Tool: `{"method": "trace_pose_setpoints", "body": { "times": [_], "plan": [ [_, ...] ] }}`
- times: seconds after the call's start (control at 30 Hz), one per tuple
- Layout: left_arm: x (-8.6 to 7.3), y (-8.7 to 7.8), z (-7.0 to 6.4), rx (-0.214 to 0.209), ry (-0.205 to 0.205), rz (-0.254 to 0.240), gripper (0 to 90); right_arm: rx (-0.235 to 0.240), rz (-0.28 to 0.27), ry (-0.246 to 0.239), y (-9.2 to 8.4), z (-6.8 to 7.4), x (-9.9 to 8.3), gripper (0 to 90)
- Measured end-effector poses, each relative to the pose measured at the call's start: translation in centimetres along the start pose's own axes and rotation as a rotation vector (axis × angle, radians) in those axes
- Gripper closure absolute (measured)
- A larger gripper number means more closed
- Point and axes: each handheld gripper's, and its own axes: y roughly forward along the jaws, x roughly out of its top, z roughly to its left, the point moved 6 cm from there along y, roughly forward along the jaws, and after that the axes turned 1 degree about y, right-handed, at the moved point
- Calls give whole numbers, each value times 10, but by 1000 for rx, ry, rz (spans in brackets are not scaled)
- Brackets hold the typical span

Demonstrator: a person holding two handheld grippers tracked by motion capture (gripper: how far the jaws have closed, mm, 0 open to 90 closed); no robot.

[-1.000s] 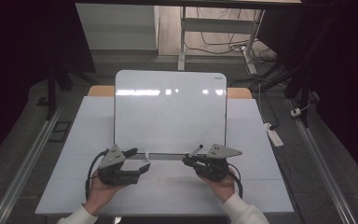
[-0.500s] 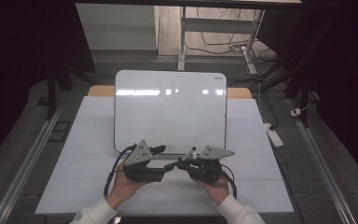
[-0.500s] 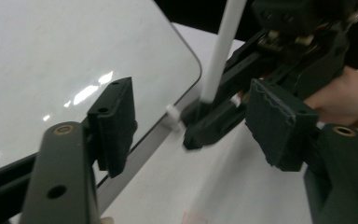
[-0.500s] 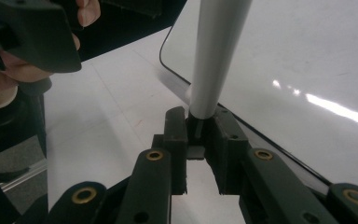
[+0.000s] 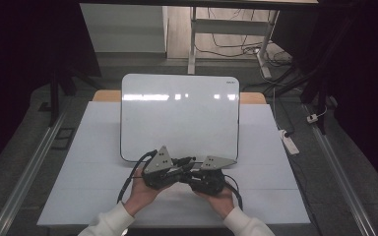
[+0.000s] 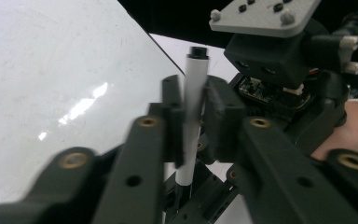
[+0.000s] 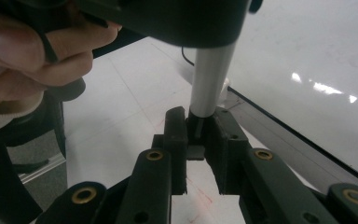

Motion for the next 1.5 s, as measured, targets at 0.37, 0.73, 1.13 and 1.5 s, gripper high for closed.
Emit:
{"method": "trace_pose_setpoints", "body": {
  "times": [0.37, 0.73, 1.13, 1.5],
  "plan": [
    [-2, -12, 14, 28, -31, 9, 813, 44, -17, 17, 1, 4, 2, 667],
    [-30, -68, 94, 246, -225, 41, 812, -129, -52, -44, -36, -25, 8, 558],
    [-60, -81, 142, 364, -345, 109, 811, -303, -2, -108, -92, -58, -19, 512],
    [-69, -53, 170, 380, -354, 170, 808, -369, 1, -70, -125, -75, -37, 509]
  ]
}}
